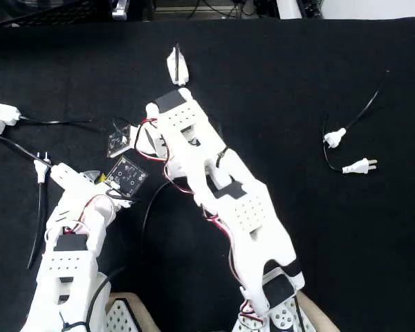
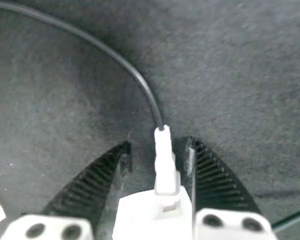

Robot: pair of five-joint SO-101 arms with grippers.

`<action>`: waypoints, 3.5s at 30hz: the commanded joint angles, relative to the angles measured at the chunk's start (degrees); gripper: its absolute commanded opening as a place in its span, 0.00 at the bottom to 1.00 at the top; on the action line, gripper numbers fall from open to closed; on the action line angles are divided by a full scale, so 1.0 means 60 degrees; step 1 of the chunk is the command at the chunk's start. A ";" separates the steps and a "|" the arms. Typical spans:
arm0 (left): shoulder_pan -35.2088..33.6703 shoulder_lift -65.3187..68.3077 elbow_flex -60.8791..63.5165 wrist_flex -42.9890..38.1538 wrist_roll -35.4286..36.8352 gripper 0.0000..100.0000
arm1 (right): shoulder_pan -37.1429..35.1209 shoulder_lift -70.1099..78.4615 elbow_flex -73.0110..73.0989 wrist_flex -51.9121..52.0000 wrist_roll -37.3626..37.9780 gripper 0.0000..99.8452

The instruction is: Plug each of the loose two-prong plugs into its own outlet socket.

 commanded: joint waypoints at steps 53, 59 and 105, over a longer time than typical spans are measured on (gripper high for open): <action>-0.0081 -0.0132 0.0300 -0.1084 0.0117 0.04 | 0.2711 -0.5590 0.3700 -0.1421 -0.1495 0.01; -0.0066 -0.0132 0.0286 -0.1099 0.0117 0.04 | 0.2886 -0.7084 0.6190 -0.3575 -0.1538 0.01; -0.0037 -0.0132 0.0374 -0.1451 0.0132 0.05 | 0.5597 -1.9289 1.9348 -1.3275 -0.9480 0.01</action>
